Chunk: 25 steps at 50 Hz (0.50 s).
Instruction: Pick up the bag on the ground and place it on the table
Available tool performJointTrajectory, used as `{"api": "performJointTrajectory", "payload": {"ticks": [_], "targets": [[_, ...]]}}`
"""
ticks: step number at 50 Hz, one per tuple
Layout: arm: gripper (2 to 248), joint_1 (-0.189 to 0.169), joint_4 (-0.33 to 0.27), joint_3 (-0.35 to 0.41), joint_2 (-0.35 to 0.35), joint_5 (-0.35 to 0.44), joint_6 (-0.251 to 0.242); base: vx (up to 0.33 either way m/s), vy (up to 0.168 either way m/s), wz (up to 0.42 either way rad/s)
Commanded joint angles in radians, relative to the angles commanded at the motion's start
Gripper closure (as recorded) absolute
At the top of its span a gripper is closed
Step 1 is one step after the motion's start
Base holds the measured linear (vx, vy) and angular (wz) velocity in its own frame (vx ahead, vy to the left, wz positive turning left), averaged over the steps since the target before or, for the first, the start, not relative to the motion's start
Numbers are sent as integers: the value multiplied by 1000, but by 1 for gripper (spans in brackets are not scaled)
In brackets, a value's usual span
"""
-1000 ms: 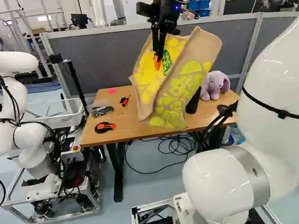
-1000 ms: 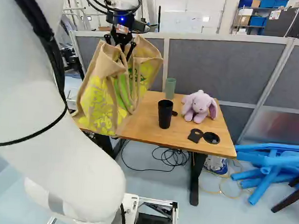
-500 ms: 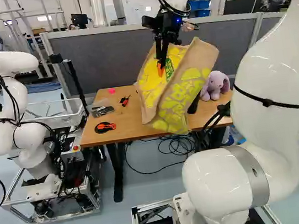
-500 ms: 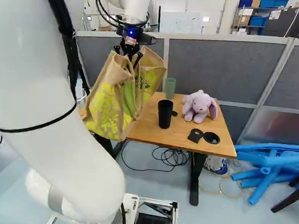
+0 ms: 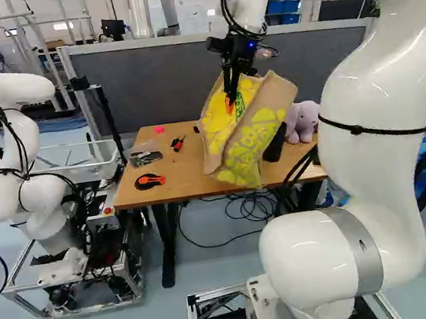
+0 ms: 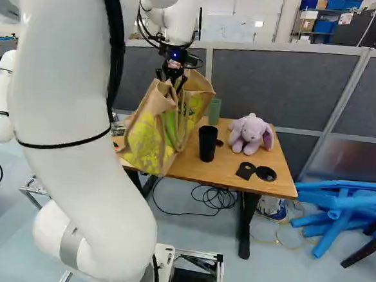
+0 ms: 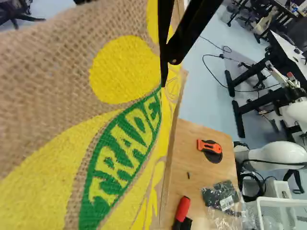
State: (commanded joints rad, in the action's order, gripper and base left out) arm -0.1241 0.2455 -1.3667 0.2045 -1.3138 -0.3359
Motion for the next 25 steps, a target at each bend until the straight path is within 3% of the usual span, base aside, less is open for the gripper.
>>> {"api": "performJointTrajectory", "payload": {"ticks": [25], "targets": [[228,-18,0,-65,119,132,0,0,0,0]]}}
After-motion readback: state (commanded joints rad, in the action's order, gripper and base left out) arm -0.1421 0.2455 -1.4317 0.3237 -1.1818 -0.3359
